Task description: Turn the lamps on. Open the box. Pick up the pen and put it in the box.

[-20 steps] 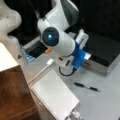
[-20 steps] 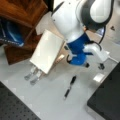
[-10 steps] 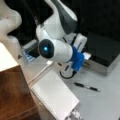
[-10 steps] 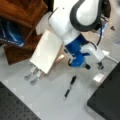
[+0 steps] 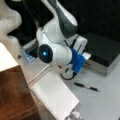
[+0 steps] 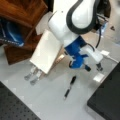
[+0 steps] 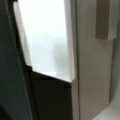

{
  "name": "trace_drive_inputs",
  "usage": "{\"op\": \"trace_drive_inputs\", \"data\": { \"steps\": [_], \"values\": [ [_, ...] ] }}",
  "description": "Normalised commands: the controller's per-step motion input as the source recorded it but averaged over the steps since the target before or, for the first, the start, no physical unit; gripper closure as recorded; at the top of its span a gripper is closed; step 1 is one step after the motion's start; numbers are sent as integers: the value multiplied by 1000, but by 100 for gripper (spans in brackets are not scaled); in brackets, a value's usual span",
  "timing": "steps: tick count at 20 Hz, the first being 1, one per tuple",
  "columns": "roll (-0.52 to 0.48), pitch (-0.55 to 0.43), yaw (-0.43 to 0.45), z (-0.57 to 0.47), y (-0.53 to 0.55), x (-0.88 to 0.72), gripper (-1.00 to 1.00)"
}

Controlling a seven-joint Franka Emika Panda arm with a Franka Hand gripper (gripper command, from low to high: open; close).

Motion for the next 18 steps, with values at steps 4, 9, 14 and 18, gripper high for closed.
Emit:
{"op": "trace_drive_inputs", "data": {
  "steps": [4, 9, 14, 18],
  "values": [
    [180, -95, -76, -137, 74, 47, -100],
    [153, -113, -74, -132, 91, 37, -100],
    [117, -117, -84, -106, 85, 33, -100],
    [88, -113, -100, -118, 71, 33, -100]
  ]
}}
